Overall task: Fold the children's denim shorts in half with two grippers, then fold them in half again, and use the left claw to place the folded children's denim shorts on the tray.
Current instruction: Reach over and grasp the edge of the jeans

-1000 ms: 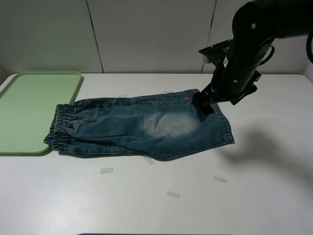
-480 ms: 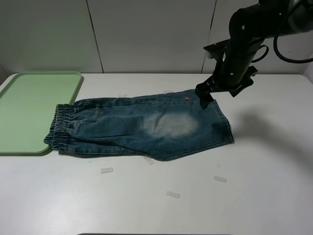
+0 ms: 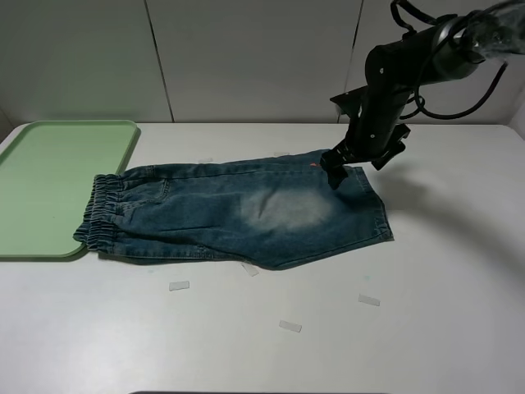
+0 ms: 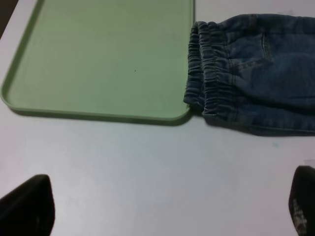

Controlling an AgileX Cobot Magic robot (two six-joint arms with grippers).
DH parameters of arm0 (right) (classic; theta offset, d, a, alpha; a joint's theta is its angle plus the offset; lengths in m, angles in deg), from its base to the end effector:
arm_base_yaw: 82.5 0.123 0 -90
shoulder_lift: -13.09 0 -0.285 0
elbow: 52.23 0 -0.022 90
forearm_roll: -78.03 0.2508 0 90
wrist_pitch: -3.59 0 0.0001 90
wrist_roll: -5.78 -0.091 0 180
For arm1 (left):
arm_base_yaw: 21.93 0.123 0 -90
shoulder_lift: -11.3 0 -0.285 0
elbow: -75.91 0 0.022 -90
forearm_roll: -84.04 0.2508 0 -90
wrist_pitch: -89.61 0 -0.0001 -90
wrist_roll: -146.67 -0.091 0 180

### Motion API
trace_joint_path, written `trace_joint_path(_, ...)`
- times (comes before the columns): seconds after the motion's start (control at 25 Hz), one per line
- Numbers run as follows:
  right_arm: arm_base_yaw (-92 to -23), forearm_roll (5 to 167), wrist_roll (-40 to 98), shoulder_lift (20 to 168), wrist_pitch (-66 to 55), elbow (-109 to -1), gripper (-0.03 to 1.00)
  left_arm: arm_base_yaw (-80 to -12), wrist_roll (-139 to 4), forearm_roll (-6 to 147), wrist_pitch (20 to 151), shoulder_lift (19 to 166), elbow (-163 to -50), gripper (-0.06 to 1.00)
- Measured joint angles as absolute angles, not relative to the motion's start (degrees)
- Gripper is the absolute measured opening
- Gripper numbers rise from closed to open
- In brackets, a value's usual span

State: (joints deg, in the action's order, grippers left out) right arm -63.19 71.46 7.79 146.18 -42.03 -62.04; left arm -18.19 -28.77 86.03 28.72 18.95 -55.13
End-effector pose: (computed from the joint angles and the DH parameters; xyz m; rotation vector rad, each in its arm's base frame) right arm 0.4121 0.1365 0.1229 -0.6469 2.8634 -0.0874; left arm -0.0047 0.0025 0.2753 -0.1499 2.0449 0.0327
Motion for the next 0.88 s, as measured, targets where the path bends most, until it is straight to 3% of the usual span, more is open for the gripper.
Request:
trace_joint_path(0.32,-63.2,71.8,9.4,152.6,-41.5,-68.1,0.69,-18.2,-28.8,86.0,28.7,18.9,-55.1,0.95)
trace_joint_path(0.88,-63.7,75.4,12.3,154.8,-42.4,-69.6,0.67,-18.2,-28.8,86.0,28.7,18.9,-55.1,0.95)
